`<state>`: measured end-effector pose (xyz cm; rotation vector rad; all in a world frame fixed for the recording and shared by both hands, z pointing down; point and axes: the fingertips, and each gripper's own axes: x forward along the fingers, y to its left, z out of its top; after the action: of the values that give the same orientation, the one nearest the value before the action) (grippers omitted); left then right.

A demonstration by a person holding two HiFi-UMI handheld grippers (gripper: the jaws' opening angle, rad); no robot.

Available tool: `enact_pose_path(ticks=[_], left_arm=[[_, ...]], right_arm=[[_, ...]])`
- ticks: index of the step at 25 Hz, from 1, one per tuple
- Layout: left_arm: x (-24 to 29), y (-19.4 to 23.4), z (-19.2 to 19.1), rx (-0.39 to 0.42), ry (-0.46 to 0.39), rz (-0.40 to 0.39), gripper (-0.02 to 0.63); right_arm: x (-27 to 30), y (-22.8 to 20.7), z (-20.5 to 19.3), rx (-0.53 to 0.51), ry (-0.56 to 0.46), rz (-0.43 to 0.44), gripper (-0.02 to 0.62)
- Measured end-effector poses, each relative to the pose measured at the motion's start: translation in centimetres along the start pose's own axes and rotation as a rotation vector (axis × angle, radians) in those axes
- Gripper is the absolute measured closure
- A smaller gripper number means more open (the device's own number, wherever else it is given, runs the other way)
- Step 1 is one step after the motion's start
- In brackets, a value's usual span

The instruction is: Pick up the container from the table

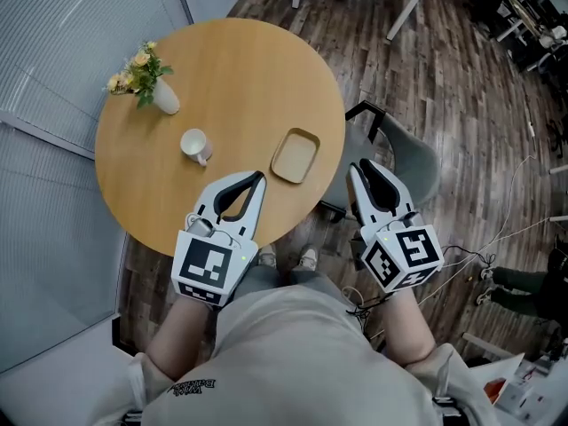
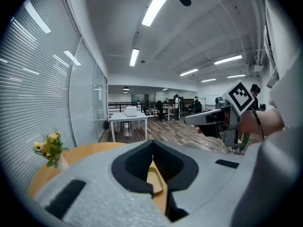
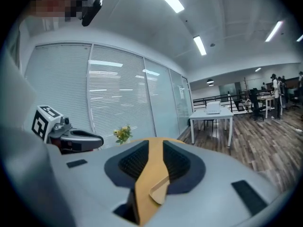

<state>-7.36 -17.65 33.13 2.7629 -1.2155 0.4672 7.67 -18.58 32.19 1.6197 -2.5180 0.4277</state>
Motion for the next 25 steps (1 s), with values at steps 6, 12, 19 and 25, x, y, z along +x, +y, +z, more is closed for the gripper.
enact_pose_path(ticks=[6,12,19,25], left_arm=[[2.1,-0.2,-0.9,-0.011,0.022,-0.009,0.584],[4.6,1.1,-2.6,-0.023,0.062,-0.009,0.584],[7.4,2.5,-5.8,-0.069,0.118,-0.026,0.584],[9.3,2.9,-8.8,-0.1,0.17,-0.045,0.584]], right_arm=[[1.8,-1.9,-1.8,0.028,0.054,-0.02,0.449],[5.0,-3.5,-4.9,0.042,0.139,-0.036,0.446],[9.1,-4.4,-9.3,0.068,0.241,-0.031,0.446],[11.8,-5.3,-12.9,0.092,0.312,-0.04,0.446]])
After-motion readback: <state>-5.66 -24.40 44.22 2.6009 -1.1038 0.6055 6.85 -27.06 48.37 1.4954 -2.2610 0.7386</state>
